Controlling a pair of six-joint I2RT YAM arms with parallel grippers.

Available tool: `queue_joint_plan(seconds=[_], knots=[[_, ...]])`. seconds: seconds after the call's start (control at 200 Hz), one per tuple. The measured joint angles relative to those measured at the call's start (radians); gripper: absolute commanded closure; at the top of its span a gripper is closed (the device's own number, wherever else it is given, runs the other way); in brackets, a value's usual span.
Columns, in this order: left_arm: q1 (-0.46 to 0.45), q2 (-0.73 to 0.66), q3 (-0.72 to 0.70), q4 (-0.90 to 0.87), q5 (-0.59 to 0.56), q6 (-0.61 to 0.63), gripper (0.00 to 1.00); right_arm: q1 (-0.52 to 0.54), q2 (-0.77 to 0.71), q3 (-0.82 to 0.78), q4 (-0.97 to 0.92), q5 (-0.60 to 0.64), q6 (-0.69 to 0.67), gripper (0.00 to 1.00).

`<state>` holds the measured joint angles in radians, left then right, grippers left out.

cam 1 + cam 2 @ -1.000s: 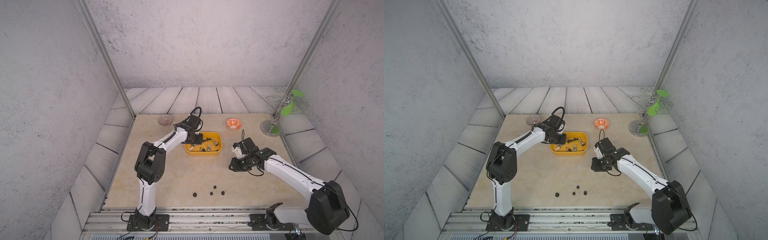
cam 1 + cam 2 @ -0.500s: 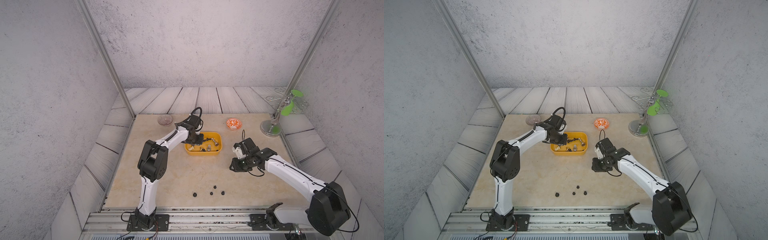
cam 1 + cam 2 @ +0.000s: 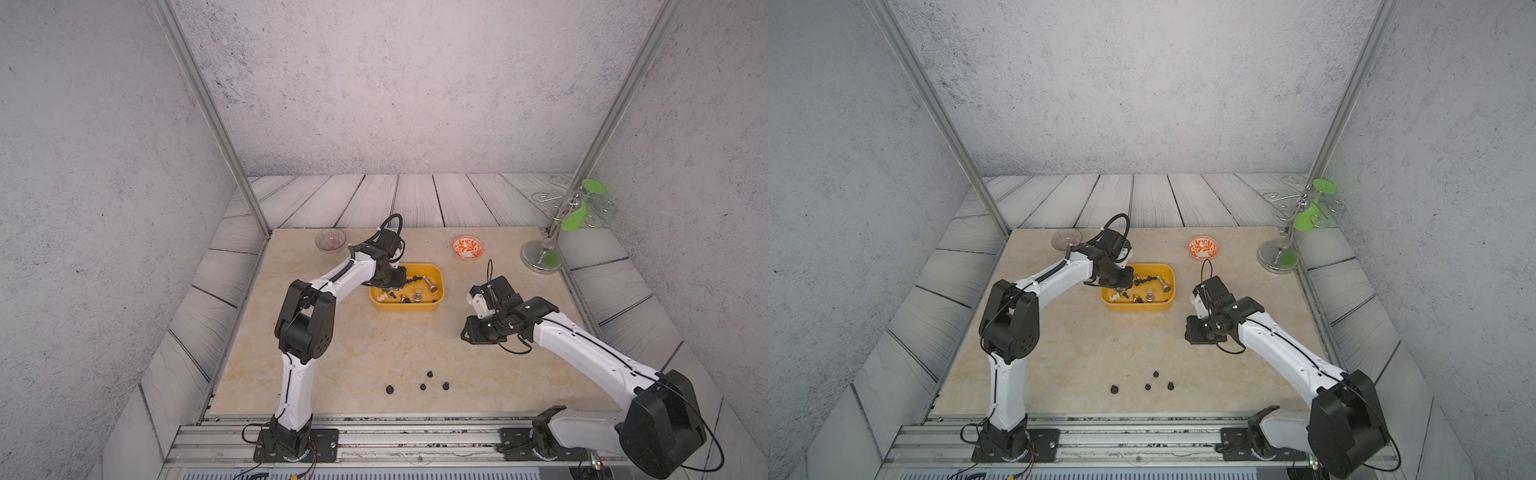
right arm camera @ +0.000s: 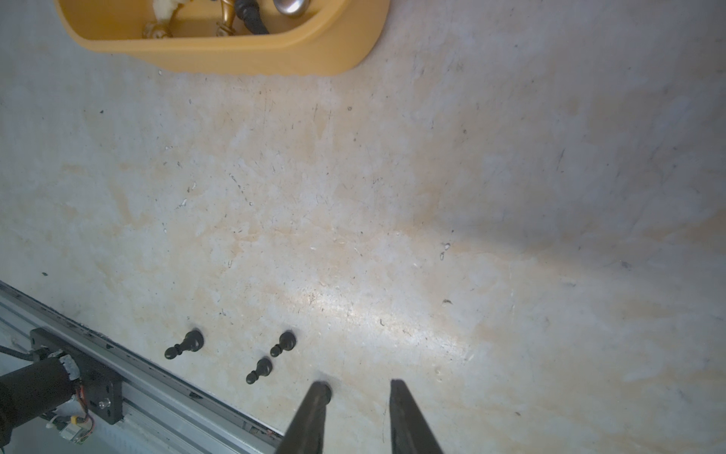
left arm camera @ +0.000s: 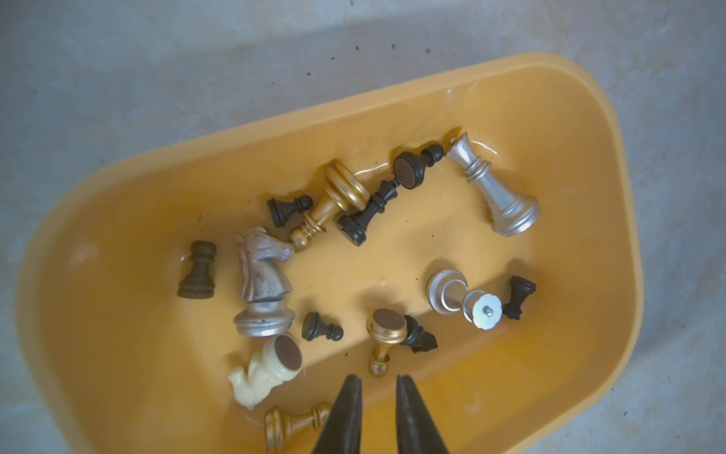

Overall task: Put the chess pieces into the storage box
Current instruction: Place the chess piece in the storage box, then pick up the chess piece at the center of the board.

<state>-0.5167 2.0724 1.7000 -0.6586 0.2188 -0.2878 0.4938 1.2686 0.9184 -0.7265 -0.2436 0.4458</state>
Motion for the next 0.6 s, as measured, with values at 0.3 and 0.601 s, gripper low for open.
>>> queue_joint_plan(seconds=[0.3,0.601], knots=[[0.006,-0.126,-0.049,0.014,0.014,-0.001,0.79,0.000,-0.007,0.000,-0.023,0.011,-0.002,0.70],[0.007,-0.215,-0.182,0.050,0.015,-0.023,0.79,0.003,-0.020,0.000,-0.053,0.011,-0.006,0.70]])
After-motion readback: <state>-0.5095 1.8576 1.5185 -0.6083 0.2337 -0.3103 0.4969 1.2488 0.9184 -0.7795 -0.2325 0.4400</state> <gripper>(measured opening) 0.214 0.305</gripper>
